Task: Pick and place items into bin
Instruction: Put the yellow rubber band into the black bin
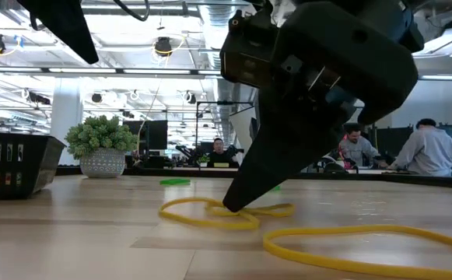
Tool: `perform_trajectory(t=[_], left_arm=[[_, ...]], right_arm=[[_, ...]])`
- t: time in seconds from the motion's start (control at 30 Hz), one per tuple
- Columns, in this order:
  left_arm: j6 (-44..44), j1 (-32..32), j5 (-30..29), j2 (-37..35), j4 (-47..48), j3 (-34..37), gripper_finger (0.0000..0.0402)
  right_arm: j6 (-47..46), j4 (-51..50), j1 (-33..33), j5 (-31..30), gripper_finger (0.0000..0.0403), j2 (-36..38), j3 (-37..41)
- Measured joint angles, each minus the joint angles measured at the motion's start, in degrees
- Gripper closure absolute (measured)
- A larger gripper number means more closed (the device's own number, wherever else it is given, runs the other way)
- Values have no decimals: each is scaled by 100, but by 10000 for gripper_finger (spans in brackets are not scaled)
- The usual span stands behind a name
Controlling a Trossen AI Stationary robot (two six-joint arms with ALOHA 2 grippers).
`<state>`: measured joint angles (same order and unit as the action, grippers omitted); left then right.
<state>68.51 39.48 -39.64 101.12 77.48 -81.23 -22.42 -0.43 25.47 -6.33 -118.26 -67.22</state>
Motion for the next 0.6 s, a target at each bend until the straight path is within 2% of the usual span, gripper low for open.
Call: perform_trajectory(t=[0.2, 0.3, 0.43, 0.6], left_arm=[[2, 0, -15, 0, -30, 2, 283], [-70, 0, -246, 0, -201, 2, 285], [-381, -10, -1001, 0, -863, 2, 285], [-1341, -61, -1069, 2, -1804, 2, 285]], right_arm=[[351, 152, 7, 3, 394, -9, 14], [665, 684, 34, 39, 396, 56, 24], [1025, 1050, -34, -198, 400, 323, 2], [1228, 1128, -187, -739, 401, 589, -199]])
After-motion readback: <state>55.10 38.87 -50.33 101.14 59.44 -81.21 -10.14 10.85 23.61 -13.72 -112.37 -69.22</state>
